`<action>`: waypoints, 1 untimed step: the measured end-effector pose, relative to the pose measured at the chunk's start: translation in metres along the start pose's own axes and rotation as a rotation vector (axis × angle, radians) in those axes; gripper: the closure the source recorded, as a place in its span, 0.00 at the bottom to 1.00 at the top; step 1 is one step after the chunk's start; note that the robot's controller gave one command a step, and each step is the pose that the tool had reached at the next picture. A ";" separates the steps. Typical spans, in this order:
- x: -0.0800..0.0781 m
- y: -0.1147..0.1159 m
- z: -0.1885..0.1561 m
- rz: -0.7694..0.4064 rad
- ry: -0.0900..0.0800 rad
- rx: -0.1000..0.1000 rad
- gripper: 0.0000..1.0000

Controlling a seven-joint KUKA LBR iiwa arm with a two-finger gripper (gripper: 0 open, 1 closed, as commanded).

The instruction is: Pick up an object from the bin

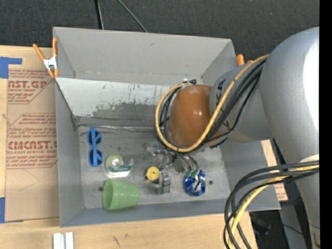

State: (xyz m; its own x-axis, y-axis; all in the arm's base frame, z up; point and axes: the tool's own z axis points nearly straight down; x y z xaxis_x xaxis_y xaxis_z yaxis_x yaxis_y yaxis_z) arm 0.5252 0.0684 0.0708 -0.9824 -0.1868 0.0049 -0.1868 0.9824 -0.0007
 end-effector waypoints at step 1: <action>-0.002 0.002 -0.004 0.000 -0.006 -0.001 1.00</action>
Offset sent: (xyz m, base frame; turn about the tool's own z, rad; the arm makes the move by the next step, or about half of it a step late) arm 0.0000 0.0000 0.0000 0.0000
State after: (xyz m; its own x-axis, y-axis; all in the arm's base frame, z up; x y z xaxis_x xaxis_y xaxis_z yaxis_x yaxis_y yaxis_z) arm 0.5267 0.0703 0.0751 -0.9823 -0.1872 -0.0010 -0.1872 0.9823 0.0006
